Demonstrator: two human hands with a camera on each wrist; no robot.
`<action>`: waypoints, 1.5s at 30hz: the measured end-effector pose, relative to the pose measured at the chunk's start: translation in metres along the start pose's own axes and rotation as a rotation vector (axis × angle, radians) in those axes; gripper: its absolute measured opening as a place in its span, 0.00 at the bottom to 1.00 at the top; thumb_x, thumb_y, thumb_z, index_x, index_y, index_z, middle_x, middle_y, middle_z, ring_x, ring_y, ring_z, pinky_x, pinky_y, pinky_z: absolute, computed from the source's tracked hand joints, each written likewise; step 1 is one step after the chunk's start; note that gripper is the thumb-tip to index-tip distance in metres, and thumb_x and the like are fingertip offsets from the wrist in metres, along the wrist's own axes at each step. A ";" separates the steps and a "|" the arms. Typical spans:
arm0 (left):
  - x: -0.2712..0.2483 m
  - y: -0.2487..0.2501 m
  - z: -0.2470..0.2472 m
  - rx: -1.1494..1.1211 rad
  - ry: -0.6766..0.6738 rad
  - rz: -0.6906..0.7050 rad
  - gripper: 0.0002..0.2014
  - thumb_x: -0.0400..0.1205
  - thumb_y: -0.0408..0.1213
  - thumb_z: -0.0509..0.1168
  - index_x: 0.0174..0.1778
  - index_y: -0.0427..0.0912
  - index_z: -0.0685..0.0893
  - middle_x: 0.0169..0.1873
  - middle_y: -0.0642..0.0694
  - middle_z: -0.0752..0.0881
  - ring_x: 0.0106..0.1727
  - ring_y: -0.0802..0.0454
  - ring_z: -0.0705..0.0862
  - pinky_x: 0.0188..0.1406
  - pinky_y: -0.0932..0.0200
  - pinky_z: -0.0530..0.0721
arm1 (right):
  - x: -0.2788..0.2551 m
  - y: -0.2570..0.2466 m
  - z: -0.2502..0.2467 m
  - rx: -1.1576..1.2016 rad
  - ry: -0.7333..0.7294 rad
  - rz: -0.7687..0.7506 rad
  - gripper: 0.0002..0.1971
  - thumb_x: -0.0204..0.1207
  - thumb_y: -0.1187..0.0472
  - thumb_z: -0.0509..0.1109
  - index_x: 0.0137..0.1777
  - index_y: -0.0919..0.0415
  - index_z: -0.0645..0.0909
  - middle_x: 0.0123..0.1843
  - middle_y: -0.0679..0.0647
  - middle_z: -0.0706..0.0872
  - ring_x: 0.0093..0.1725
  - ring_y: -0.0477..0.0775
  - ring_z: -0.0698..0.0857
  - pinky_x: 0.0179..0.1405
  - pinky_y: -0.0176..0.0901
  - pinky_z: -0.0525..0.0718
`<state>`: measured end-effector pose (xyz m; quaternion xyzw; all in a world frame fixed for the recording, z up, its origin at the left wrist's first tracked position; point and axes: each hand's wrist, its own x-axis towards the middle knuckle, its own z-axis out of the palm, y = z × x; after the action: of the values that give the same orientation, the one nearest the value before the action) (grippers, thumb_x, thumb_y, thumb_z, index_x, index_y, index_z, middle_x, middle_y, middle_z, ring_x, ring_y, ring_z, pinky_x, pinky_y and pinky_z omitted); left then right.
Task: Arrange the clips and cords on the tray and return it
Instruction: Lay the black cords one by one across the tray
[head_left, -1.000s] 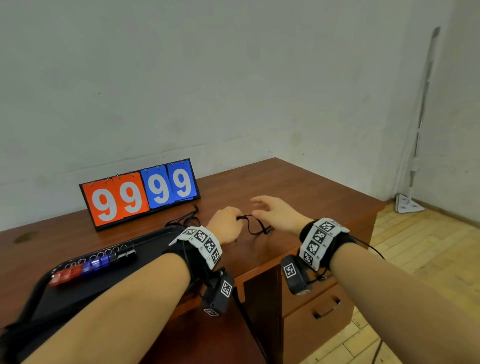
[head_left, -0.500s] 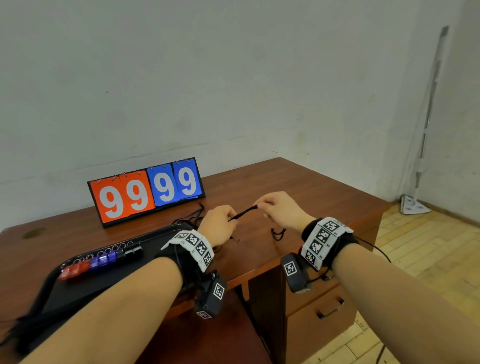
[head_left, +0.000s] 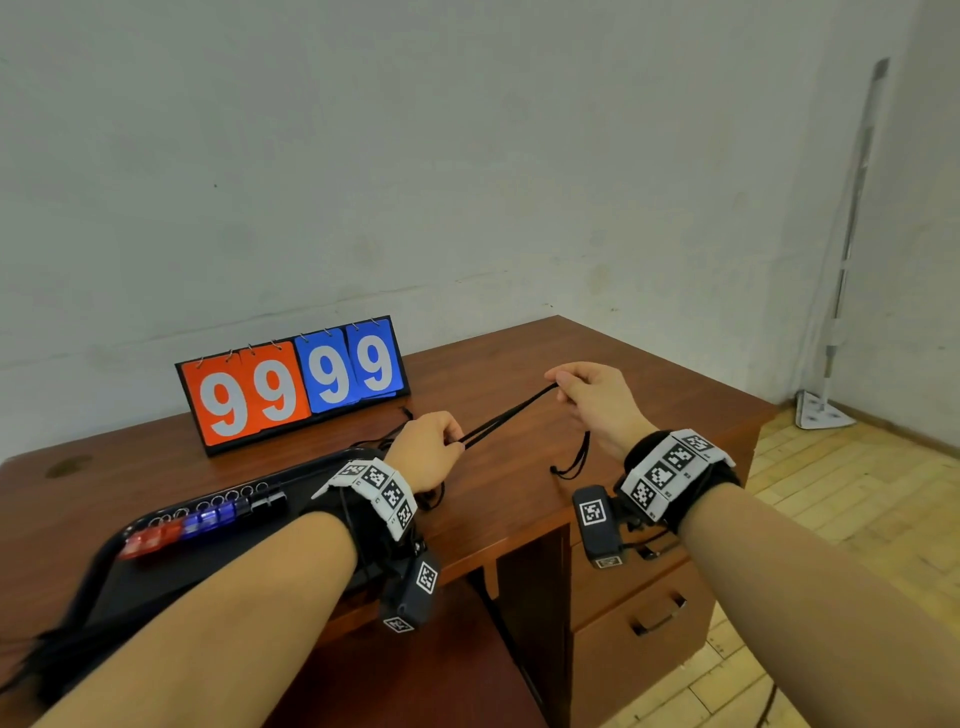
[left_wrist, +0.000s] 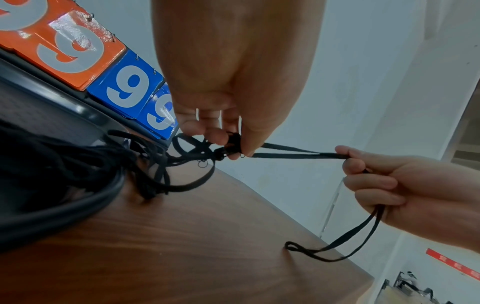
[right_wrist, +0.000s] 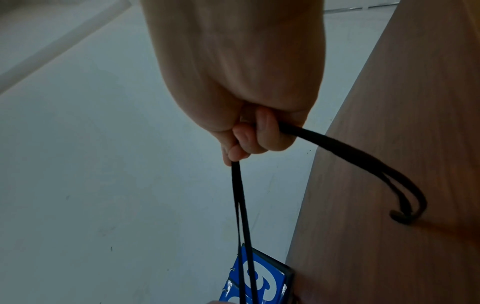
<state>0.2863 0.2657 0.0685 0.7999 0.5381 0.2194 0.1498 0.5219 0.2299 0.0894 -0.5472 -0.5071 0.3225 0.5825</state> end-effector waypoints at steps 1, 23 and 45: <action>0.000 -0.001 0.000 0.009 -0.011 0.007 0.02 0.83 0.38 0.66 0.49 0.46 0.83 0.42 0.51 0.85 0.42 0.51 0.85 0.46 0.54 0.84 | 0.000 0.000 0.000 0.005 0.000 -0.001 0.11 0.85 0.63 0.62 0.50 0.57 0.88 0.33 0.51 0.81 0.21 0.41 0.71 0.19 0.34 0.67; 0.004 0.019 0.009 -0.118 -0.086 0.055 0.06 0.81 0.36 0.69 0.51 0.49 0.83 0.47 0.48 0.87 0.40 0.51 0.87 0.44 0.51 0.87 | -0.007 0.021 0.054 -0.675 -0.586 -0.201 0.15 0.81 0.60 0.66 0.66 0.55 0.80 0.48 0.48 0.89 0.52 0.50 0.87 0.53 0.46 0.82; 0.007 0.020 0.011 -0.272 -0.063 -0.035 0.08 0.87 0.40 0.59 0.48 0.46 0.83 0.33 0.50 0.90 0.30 0.58 0.83 0.38 0.59 0.81 | -0.008 0.023 0.032 -0.319 -0.414 0.032 0.11 0.86 0.59 0.61 0.48 0.60 0.84 0.26 0.51 0.80 0.19 0.45 0.74 0.19 0.35 0.71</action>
<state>0.3100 0.2646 0.0704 0.7693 0.5123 0.2623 0.2775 0.4936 0.2365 0.0621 -0.5625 -0.6512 0.3528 0.3674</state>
